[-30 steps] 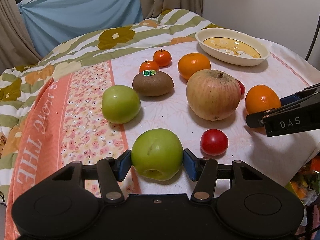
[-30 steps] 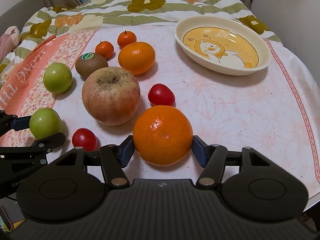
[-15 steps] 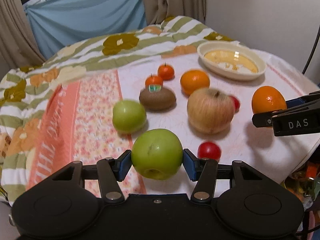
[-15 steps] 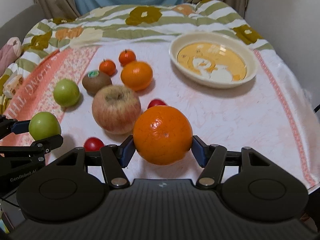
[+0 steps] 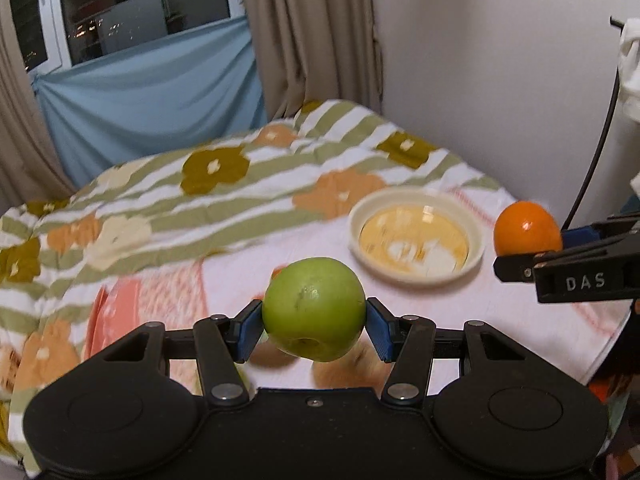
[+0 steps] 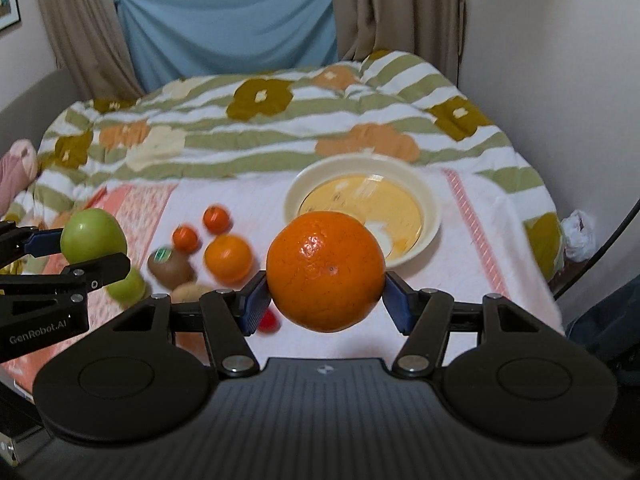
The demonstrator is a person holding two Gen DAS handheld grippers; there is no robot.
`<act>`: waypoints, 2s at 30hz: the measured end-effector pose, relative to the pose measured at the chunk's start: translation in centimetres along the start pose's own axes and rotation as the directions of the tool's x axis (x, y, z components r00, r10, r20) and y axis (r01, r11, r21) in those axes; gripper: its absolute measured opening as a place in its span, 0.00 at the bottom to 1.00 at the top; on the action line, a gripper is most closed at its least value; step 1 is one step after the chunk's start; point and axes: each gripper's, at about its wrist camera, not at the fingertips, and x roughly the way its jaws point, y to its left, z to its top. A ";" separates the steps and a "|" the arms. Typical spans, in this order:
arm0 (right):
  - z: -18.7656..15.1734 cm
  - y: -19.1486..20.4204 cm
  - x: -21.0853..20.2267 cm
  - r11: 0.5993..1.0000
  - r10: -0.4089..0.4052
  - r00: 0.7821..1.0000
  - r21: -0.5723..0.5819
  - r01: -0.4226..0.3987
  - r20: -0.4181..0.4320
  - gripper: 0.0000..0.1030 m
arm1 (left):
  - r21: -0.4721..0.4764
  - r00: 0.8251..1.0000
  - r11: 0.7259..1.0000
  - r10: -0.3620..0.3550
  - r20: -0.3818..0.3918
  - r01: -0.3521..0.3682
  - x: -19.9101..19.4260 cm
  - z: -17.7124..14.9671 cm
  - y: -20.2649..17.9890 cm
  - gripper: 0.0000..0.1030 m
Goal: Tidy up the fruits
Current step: 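Carry the orange and green apple into the duck bowl and release both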
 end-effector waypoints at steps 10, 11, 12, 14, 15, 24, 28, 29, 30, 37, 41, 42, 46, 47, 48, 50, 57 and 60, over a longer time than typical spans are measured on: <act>7.0 -7.0 3.6 0.998 0.046 0.999 -0.034 -0.046 0.010 0.73 | -0.013 1.000 1.000 0.000 0.009 0.000 5.3 7.3 -4.5 0.57; 7.7 -7.6 4.1 0.998 0.050 0.999 -0.041 -0.050 0.011 0.73 | -0.013 1.000 1.000 0.002 0.005 -0.002 6.0 7.8 -4.9 0.57; 8.4 -8.3 4.8 0.997 0.058 0.998 -0.046 -0.057 0.010 0.73 | -0.014 1.000 1.000 0.005 -0.001 -0.005 6.9 8.3 -5.3 0.57; 9.5 -9.5 6.2 0.996 0.069 0.998 -0.059 -0.069 0.006 0.73 | -0.015 1.000 1.000 0.013 -0.017 -0.013 9.1 9.3 -6.2 0.57; 10.1 -10.1 7.0 0.995 0.074 0.997 -0.067 -0.074 0.003 0.73 | -0.016 1.000 1.000 0.016 -0.027 -0.016 10.2 9.6 -6.5 0.57; 12.9 -13.5 15.2 0.983 0.125 0.989 -0.125 -0.134 -0.076 0.73 | -0.010 0.992 0.999 0.045 -0.119 -0.047 19.8 10.5 -8.1 0.57; 12.8 -14.0 18.3 0.981 0.131 0.984 -0.128 -0.146 -0.118 0.73 | 0.010 0.984 0.998 0.061 -0.166 -0.060 23.5 10.1 -8.3 0.57; 12.7 -14.0 18.9 0.981 0.130 0.984 -0.126 -0.146 -0.126 0.73 | 0.011 0.982 0.998 0.061 -0.176 -0.060 24.3 10.1 -8.4 0.57; 12.5 -14.1 19.4 0.982 0.129 0.983 -0.121 -0.145 -0.133 0.73 | 0.012 0.981 0.998 0.056 -0.184 -0.055 24.9 10.0 -8.4 0.57; 12.3 -14.2 21.2 0.986 0.124 0.979 -0.092 -0.140 -0.159 0.73 | 0.056 0.976 0.998 0.033 -0.213 -0.022 27.1 9.6 -9.3 0.58; 12.4 -14.1 21.3 0.988 0.115 0.980 -0.087 -0.130 -0.163 0.73 | 0.073 0.979 0.997 0.034 -0.201 -0.020 26.7 9.6 -9.3 0.90; 12.4 -14.0 21.2 0.988 0.114 0.980 -0.086 -0.130 -0.162 0.73 | 0.074 0.980 0.997 0.036 -0.196 -0.022 26.3 9.6 -9.3 0.94; 12.8 -13.6 20.7 0.986 0.122 0.979 -0.091 -0.138 -0.165 0.73 | 0.041 0.982 0.999 0.010 -0.186 -0.003 24.1 9.4 -9.0 0.94; 12.8 -13.4 20.5 0.985 0.126 0.978 -0.095 -0.143 -0.164 0.73 | 0.033 0.982 0.999 0.011 -0.189 -0.005 23.6 9.3 -8.9 0.94; 12.9 -13.2 20.4 0.984 0.131 0.978 -0.102 -0.149 -0.164 0.73 | 0.025 0.982 1.000 0.013 -0.190 -0.009 23.1 9.1 -8.8 0.94; 12.9 -12.7 20.4 0.979 0.142 0.976 -0.125 -0.163 -0.165 0.73 | 0.002 0.982 1.000 0.019 -0.189 -0.019 22.3 9.0 -8.6 0.94; 12.2 -10.7 21.6 0.932 0.192 0.965 -0.274 -0.237 -0.181 0.73 | -0.037 0.979 0.998 0.042 -0.199 -0.050 20.2 8.3 -8.5 0.94; 11.8 -9.9 22.9 0.915 0.203 0.960 -0.312 -0.257 -0.194 0.73 | -0.040 0.977 0.997 0.059 -0.206 -0.069 19.8 7.8 -8.5 0.94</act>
